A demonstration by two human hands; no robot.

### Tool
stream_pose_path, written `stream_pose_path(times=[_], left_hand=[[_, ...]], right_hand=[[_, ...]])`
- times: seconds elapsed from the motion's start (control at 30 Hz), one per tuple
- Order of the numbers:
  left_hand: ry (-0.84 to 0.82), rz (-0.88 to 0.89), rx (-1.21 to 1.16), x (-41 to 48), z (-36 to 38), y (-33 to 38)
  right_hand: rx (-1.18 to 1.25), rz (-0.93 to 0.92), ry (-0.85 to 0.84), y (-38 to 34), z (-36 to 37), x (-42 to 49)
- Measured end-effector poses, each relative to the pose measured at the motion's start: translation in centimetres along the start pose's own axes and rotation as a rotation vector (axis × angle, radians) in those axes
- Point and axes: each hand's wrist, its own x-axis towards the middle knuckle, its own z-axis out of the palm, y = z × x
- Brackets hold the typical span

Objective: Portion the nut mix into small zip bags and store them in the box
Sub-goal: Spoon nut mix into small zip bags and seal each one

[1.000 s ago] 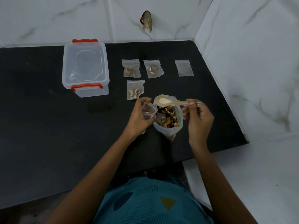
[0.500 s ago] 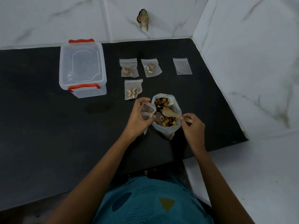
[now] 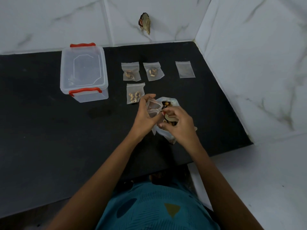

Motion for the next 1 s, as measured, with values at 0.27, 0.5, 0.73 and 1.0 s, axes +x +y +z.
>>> stream_pose_path(times=[0.27,0.5,0.73,1.0], left_hand=[[-0.188,-0.079,-0.097,-0.3,-0.7,1.5],[-0.027,0.041,-0.019,-0.2,-2.0,1.7],[0.166,0.138,0.001,0.5,-2.5,2.1],[0.104,0.203,-0.018,0.7,-3.1,3.0]], right_hand=[[0.249,0.130,0.084,-1.2,0.3,0.7],[0.425,0.228,0.124,-1.4,-0.7,1.0],[0.391,0.155,0.135,-1.9,-1.2,1.9],[0.407,0.162,-0.090,-2.8,-3.2,3.0]])
